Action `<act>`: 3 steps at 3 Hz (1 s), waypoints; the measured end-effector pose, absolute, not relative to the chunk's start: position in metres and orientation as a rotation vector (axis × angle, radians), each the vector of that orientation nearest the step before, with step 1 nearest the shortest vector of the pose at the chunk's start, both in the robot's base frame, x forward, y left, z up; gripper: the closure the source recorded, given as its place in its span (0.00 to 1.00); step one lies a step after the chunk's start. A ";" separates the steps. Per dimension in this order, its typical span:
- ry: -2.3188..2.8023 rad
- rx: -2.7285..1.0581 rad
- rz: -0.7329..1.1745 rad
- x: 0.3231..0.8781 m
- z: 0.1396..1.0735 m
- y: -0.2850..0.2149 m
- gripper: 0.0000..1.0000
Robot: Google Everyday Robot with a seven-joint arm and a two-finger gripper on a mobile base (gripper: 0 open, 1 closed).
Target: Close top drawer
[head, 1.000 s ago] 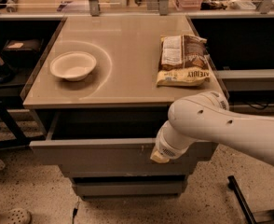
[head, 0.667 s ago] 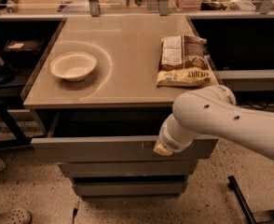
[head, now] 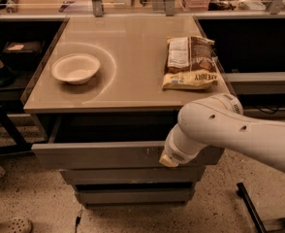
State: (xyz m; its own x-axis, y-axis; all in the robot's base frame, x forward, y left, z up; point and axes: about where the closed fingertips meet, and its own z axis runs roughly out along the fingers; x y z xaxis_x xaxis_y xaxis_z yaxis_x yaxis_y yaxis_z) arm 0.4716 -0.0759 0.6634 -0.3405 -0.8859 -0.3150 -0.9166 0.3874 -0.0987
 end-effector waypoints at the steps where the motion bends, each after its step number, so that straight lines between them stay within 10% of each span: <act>1: 2.386 -1.471 0.098 0.481 0.642 -0.084 1.00; 3: 2.366 -1.356 0.014 0.520 0.641 -0.094 1.00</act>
Offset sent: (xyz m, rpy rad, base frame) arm 0.0872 -0.0324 -0.0255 0.0053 -0.1972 -0.2700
